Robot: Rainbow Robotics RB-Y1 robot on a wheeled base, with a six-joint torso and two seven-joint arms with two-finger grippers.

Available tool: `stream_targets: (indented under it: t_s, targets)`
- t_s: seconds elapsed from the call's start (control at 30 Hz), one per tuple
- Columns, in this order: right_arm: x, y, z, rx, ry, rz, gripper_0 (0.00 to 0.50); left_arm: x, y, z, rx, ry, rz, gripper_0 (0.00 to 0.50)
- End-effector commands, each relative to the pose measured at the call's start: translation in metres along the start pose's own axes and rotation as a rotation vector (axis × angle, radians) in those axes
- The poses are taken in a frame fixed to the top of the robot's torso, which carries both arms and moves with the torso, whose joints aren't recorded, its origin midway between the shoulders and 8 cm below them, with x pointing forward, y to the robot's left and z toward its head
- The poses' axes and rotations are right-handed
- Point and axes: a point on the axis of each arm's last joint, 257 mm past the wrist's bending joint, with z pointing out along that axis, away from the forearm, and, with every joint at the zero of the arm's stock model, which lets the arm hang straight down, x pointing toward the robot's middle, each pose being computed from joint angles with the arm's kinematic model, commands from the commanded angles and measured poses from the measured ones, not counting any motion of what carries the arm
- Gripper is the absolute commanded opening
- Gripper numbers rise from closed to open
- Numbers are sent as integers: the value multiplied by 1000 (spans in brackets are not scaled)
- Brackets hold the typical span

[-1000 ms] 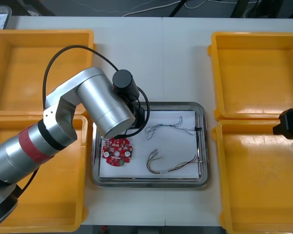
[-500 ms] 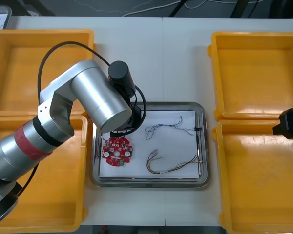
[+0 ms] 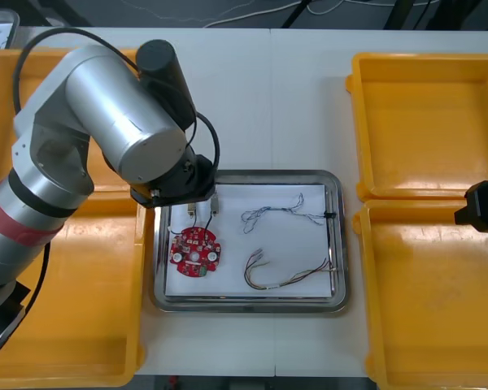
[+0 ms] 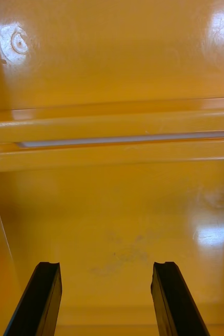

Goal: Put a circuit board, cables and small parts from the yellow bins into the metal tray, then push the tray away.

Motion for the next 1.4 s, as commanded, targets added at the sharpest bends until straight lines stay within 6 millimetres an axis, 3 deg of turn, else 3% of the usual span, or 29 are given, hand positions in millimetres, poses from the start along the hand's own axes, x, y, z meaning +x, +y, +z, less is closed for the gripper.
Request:
stream_targets:
  t_s: [0.03, 0.47, 0.77, 1.4]
  targets:
    - [-5, -15, -15, 38, -35, 21, 500, -34, 12, -40, 22, -74, 62, 500]
    - [-5, -15, -15, 38, -35, 21, 500, -63, 37, -74, 85, -109, 133, 500]
    - [-5, -15, -15, 38, -35, 21, 500, -72, 82, -80, 19, -134, 222, 500]
    - [-5, -15, -15, 38, -35, 21, 500, -62, 178, -95, -48, -93, 362, 500]
